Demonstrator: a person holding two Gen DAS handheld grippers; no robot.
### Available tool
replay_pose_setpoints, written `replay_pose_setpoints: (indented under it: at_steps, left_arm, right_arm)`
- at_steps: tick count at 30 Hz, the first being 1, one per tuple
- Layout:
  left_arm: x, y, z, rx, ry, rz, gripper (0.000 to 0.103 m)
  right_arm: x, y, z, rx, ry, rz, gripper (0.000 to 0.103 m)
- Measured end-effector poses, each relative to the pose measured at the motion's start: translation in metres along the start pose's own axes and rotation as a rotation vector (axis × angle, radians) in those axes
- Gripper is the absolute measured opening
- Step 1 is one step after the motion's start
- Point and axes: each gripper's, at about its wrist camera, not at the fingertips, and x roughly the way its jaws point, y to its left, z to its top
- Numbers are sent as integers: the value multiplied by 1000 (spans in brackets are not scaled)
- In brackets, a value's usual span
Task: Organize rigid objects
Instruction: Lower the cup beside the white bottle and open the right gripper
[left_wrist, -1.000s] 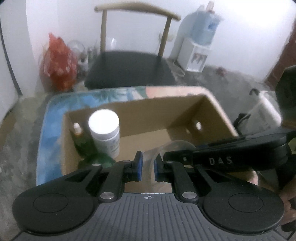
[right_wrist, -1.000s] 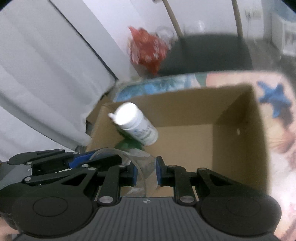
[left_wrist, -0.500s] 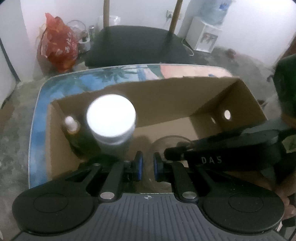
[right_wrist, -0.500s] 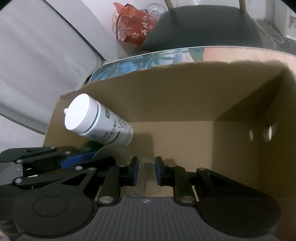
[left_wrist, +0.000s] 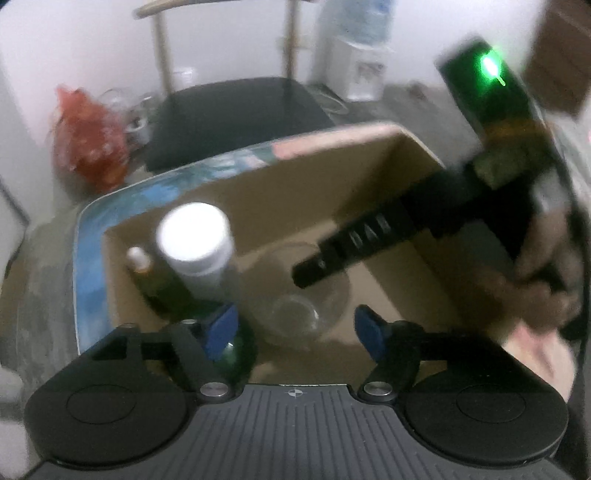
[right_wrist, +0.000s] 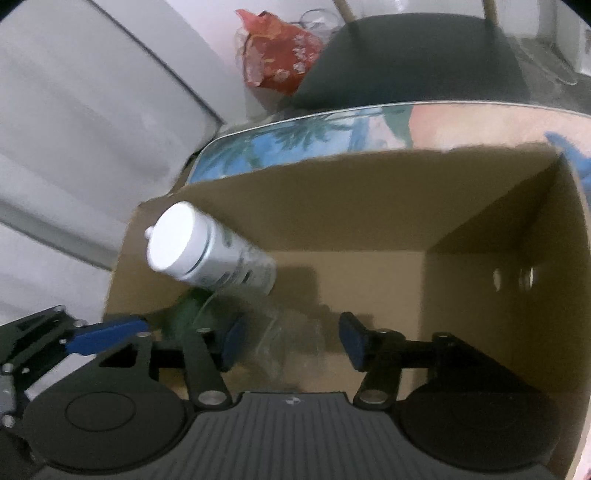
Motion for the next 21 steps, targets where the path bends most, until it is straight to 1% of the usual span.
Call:
replay_pose_setpoints:
  at_steps: [1, 3, 4, 5, 6, 7, 8, 9, 10, 11, 12, 15, 17, 19, 21]
  left_arm:
    - [5, -5, -1, 32, 7, 17, 74]
    - [15, -13, -1, 86, 22, 47, 74]
    - [20, -15, -1, 104, 26, 55, 74]
    - [23, -16, -1, 118, 28, 57, 71]
    - [27, -18, -2, 138, 27, 64, 67]
    - [27, -19, -2, 158, 19, 92, 63]
    - [27, -18, -3, 179, 11, 102, 62]
    - [26, -16, -3, 199, 0, 105, 57]
    - [26, -14, -3, 205, -9, 95, 51]
    - [27, -12, -3, 196, 1, 80, 37]
    - [28, -10, -3, 186, 9, 67, 33]
    - [31, -10, 0, 195, 4, 76, 33]
    - [35, -11, 1, 226, 3, 77, 33]
    - [36, -13, 1, 257, -8, 76, 36]
    - [33, -11, -1, 235, 0, 83, 40]
  right_arm:
    - [0, -2, -2, 17, 6, 1, 49]
    - [2, -2, -4, 16, 6, -7, 37]
    - [4, -2, -5, 26, 8, -7, 34]
    - [6, -3, -6, 46, 8, 0, 28]
    - [8, -4, -7, 59, 6, 6, 26]
    - [10, -3, -7, 54, -1, 1, 26]
    - [11, -2, -6, 52, -8, -5, 26]
    - [12, -1, -6, 53, -19, -8, 26]
    - [13, -1, -6, 48, -27, -7, 26]
    - [14, 0, -6, 44, -34, -5, 26]
    - [14, 1, -6, 46, -36, -6, 26]
    - [16, 4, -4, 40, -56, -24, 26]
    - [15, 4, -5, 36, -66, -25, 26]
    - [14, 2, -5, 39, -69, -19, 25]
    - [13, -1, -6, 40, -78, -26, 25]
